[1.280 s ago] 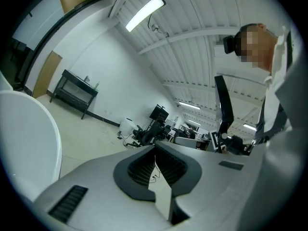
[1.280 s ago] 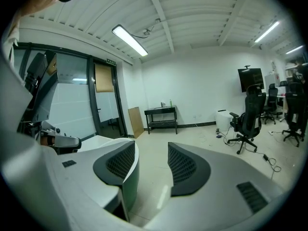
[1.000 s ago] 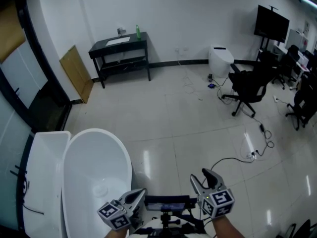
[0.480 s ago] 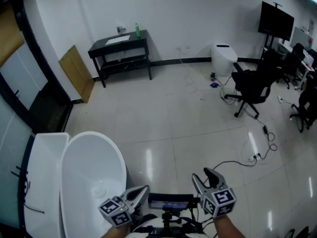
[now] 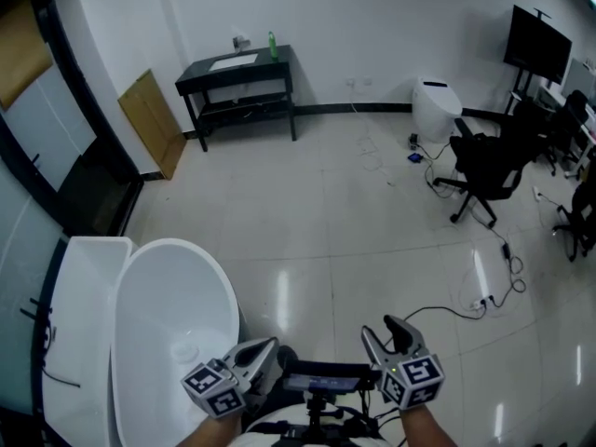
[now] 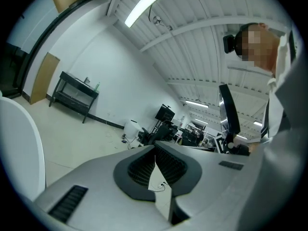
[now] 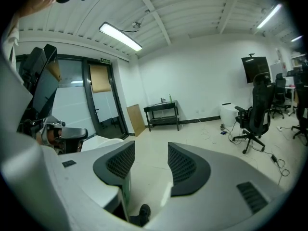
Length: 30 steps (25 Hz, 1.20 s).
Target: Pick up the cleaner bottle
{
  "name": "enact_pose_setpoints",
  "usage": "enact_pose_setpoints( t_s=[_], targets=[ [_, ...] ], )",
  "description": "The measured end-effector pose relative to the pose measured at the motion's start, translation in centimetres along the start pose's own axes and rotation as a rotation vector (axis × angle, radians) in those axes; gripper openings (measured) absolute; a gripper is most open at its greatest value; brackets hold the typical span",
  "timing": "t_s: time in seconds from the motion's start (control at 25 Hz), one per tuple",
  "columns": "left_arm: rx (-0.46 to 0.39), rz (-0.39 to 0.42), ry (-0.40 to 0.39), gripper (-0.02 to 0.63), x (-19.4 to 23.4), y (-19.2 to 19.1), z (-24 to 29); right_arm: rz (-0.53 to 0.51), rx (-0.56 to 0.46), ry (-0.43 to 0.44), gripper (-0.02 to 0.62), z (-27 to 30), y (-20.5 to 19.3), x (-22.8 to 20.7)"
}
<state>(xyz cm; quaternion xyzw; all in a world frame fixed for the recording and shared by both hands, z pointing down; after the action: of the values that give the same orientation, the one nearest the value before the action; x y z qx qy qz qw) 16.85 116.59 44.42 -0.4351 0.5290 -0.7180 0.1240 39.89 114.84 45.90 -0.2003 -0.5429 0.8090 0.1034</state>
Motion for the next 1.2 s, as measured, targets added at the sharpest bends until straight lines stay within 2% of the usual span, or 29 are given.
enact_pose_setpoints(
  t_s=[0.32, 0.72, 1.2],
  targets=[
    [-0.024, 0.005, -0.007, 0.000, 5.9, 3.1, 2.8, 0.021, 0.015, -0.037, 0.222, 4.9, 2.0, -0.5],
    [-0.031, -0.009, -0.041, 0.000, 13.2, 8.5, 6.0, 0.025, 0.022, -0.065, 0.222, 12.9, 6.7, -0.1],
    [-0.023, -0.050, -0.037, 0.000, 20.3, 11.1, 5.1, 0.005, 0.039, -0.087, 0.222, 19.2, 8.9, 2.8]
  ],
)
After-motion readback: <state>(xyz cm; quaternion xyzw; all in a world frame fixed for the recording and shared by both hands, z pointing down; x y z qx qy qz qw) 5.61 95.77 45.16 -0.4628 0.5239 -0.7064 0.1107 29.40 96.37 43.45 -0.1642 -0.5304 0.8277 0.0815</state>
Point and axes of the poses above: the fingertips, and each gripper's own axes: z forward along the fingers, x to its left, y out of its top, the point moved 3 cm from there along -z, backward along the fingers, and after that the axes turned 3 degrees about -x, right-handed, at the moved point
